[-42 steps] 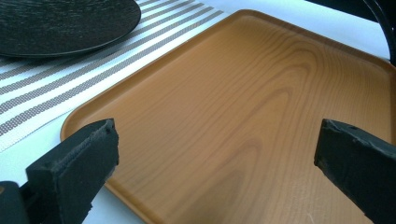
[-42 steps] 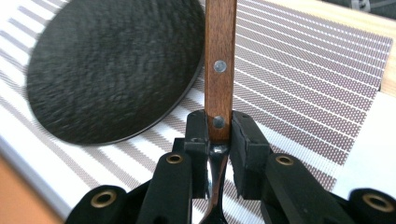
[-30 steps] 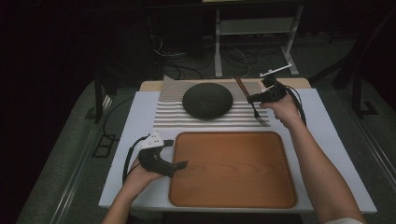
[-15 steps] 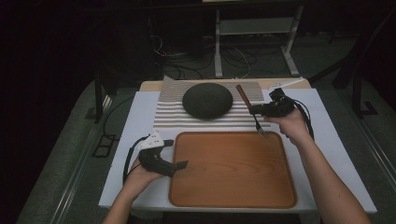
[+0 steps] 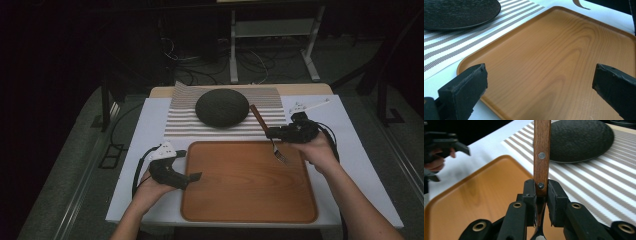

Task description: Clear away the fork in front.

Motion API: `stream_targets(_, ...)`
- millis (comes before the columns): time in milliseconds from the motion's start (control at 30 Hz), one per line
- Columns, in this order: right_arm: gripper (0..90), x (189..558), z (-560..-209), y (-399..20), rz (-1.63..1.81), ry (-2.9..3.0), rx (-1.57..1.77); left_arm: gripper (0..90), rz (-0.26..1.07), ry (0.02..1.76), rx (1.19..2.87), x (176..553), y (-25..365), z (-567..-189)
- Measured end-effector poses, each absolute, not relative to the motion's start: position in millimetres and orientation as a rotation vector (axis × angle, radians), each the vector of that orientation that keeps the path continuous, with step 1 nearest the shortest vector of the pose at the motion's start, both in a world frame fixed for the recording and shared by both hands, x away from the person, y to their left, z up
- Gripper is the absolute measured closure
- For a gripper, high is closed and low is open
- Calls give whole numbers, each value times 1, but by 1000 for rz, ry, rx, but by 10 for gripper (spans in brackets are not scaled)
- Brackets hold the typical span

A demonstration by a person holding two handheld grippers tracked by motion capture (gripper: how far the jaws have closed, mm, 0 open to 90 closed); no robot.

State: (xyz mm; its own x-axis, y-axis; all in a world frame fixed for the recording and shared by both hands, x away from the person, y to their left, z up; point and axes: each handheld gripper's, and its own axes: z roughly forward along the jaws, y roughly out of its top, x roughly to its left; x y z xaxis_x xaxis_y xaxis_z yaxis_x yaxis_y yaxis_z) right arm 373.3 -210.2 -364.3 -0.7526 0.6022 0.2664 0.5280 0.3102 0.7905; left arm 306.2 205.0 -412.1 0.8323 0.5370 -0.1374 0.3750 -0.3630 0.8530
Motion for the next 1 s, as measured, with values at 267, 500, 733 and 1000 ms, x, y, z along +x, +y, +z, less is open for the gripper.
stream_targets(267,768,350,-373,-207,1504,2509,1006,0,205,665,1996,305,204,-411)
stream_targets(500,767,329,-384,-203,1500,2552,990,0,203,662,1980,305,201,-408)
stream_targets(733,767,326,-389,-201,1477,2557,987,0,193,642,1987,308,188,-402)
stream_targets(1000,767,325,-389,-201,1486,2551,983,0,163,622,1957,320,171,-393)
